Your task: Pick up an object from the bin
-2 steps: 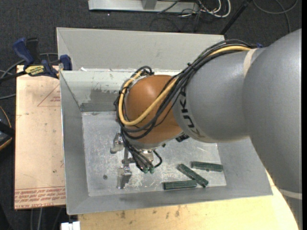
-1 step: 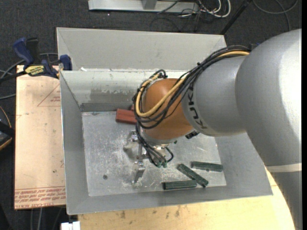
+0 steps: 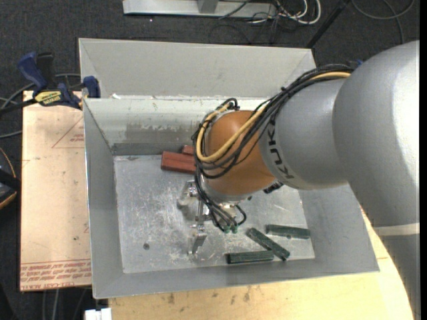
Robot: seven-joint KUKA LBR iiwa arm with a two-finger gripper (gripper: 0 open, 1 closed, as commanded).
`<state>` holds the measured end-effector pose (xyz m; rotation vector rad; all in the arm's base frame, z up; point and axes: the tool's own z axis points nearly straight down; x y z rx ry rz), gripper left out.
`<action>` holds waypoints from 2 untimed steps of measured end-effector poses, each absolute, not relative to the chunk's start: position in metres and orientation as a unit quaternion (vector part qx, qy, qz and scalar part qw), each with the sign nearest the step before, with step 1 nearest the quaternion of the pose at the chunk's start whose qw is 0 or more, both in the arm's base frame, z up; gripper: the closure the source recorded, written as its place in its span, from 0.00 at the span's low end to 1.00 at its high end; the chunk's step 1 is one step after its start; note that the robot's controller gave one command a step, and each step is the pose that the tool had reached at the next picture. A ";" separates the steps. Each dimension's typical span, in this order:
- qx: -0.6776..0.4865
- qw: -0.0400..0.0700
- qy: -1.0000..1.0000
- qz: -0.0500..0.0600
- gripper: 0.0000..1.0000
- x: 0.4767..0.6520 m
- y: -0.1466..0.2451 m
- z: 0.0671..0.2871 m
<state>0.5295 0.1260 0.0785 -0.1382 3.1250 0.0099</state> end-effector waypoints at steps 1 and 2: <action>-0.075 0.001 0.997 0.001 0.00 0.503 0.101 0.086; -0.055 -0.001 0.999 0.000 0.00 0.505 0.082 0.090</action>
Offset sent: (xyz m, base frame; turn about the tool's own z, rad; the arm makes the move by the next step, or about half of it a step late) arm -0.0168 -0.0512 0.0168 0.0298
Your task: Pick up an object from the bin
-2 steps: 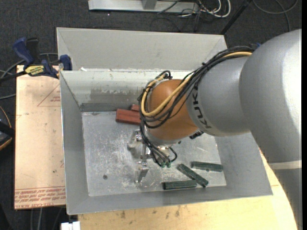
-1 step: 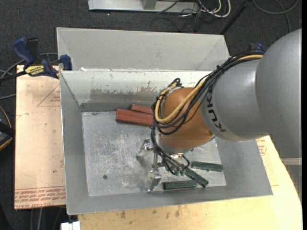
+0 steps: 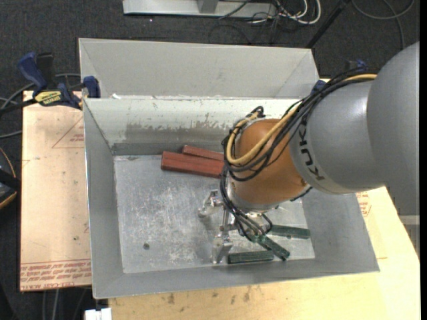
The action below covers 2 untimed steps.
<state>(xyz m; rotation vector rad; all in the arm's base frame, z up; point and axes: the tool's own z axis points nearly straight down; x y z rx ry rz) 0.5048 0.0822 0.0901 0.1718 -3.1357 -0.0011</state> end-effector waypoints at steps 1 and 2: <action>0.027 -0.008 -1.000 -0.001 1.00 0.487 0.006 0.076; 0.027 -0.008 -1.000 -0.002 1.00 0.487 0.006 0.076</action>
Offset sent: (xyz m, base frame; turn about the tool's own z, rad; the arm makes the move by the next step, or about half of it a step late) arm 0.0000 0.0000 0.0000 0.0000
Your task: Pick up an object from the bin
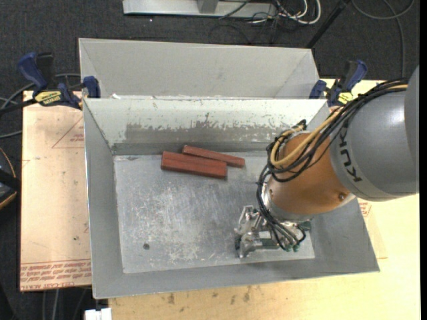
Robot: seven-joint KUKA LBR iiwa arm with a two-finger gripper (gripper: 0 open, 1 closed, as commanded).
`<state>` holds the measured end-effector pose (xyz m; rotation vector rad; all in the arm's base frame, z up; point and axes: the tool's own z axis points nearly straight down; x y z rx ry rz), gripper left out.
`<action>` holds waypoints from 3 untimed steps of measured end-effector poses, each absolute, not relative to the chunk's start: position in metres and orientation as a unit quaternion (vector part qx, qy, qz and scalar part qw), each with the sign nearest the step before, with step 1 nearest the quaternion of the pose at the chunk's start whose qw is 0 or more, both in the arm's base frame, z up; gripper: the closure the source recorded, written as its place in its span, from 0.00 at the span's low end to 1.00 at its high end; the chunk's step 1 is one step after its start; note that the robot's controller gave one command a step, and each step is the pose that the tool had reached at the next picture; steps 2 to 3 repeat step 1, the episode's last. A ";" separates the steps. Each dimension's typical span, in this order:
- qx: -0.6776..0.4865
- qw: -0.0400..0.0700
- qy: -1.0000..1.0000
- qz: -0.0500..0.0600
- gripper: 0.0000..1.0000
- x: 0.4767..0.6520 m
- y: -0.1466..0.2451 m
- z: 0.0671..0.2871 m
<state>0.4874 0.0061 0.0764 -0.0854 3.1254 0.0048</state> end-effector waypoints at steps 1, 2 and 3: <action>-0.061 0.002 0.998 0.000 1.00 0.483 0.010 0.233; -0.061 0.002 0.998 0.000 1.00 0.483 0.010 0.233; -0.061 0.002 0.998 0.000 1.00 0.483 0.010 0.233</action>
Offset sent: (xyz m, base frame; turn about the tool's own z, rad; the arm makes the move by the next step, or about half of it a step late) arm 0.0000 0.0000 0.0000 0.0000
